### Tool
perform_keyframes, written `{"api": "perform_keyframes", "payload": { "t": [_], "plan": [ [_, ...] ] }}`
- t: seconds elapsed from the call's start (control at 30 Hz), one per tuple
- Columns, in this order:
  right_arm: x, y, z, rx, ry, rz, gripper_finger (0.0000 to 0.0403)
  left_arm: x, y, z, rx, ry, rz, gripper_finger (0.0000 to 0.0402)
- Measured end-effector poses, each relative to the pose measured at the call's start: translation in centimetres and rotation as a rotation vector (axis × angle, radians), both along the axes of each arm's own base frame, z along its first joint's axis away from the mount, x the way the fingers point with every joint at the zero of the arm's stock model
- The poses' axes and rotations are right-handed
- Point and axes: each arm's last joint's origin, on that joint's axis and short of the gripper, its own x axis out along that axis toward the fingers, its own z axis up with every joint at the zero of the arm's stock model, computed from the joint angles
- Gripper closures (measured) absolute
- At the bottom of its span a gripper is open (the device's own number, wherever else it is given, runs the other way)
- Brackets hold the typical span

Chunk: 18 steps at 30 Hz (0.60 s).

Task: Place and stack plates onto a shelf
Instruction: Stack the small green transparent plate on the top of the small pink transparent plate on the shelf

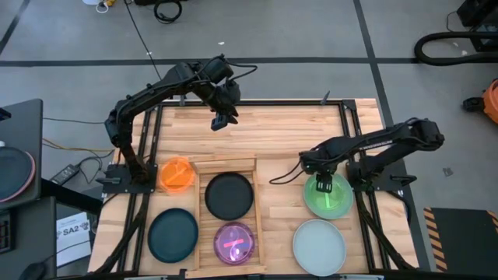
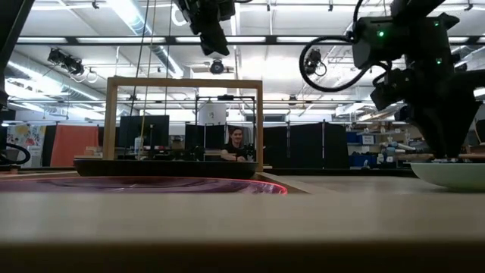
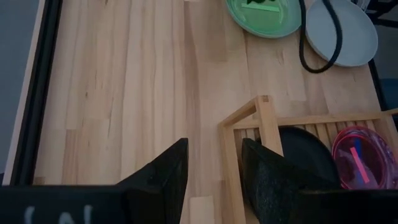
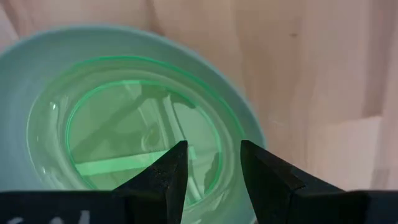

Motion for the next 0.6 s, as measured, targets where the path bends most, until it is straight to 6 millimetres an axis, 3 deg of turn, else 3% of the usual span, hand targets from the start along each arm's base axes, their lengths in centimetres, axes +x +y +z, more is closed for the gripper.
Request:
{"api": "perform_keyframes", "payload": {
  "t": [0.6],
  "plan": [
    [1.0, -0.5, -1.4, -0.042, 0.025, 0.086, 0.0249, 0.0, 0.0, 0.0, -0.006, 0.001, 0.007, 0.0246]
  ]
}}
